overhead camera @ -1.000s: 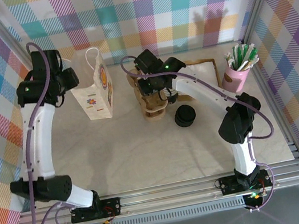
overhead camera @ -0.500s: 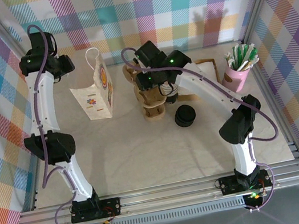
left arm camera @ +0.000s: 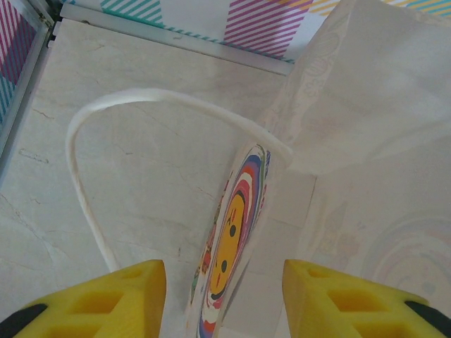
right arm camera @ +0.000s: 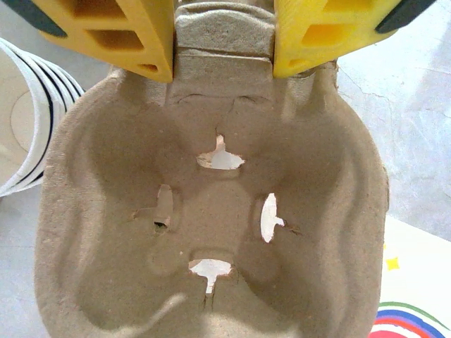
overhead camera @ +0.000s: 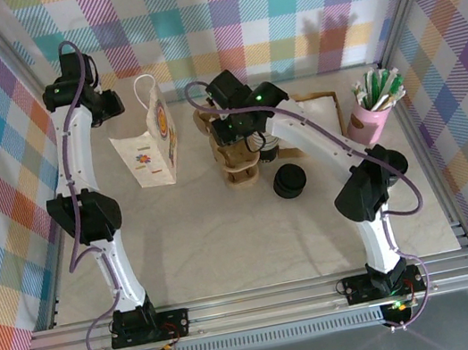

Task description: Pack the takeout coffee

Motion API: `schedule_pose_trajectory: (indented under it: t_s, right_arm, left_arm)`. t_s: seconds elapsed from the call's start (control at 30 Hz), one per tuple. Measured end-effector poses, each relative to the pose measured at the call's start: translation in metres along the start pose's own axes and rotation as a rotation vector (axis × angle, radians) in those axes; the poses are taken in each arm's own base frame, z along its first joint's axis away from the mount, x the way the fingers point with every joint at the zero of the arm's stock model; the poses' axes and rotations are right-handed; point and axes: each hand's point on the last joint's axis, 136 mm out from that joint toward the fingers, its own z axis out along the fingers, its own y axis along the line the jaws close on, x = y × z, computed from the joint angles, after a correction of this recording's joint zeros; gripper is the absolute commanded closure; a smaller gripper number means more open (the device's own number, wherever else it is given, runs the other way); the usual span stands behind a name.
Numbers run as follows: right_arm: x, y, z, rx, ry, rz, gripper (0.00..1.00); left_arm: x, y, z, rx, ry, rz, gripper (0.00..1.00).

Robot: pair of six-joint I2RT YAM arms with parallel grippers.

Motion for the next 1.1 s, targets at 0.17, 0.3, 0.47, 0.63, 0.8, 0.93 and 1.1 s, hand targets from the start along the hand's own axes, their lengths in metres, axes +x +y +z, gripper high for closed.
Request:
schedule_pose_trajectory:
  t_s: [0.17, 0.3, 0.47, 0.63, 0.8, 0.93, 1.1]
  right_arm:
    - [0.001, 0.0, 0.003, 0.002, 0.006, 0.003, 0.65]
    - [0.001, 0.0, 0.002, 0.002, 0.005, 0.003, 0.65]
    - [0.002, -0.001, 0.002, 0.008, 0.011, 0.003, 0.65]
    - [0.009, -0.004, 0.007, 0.02, 0.03, 0.005, 0.65]
    - [0.01, -0.005, 0.008, 0.023, 0.032, 0.004, 0.65]
    - [0.01, -0.005, 0.007, 0.026, 0.03, 0.004, 0.65]
    - [0.009, -0.006, 0.007, 0.029, 0.029, 0.004, 0.65]
  left_arm:
    - [0.0, 0.0, 0.0, 0.009, 0.002, 0.012, 0.65]
    - [0.0, -0.002, 0.0, 0.033, 0.007, 0.009, 0.65]
    - [0.001, -0.006, 0.0, 0.053, 0.012, 0.009, 0.69]
    - [0.004, -0.007, 0.003, 0.063, 0.024, 0.009, 0.73]
    - [0.009, -0.007, 0.007, 0.063, 0.042, 0.01, 0.79]
    - [0.01, -0.007, 0.007, 0.063, 0.044, 0.01, 0.85]
    - [0.014, -0.007, 0.011, 0.062, 0.061, 0.009, 0.95]
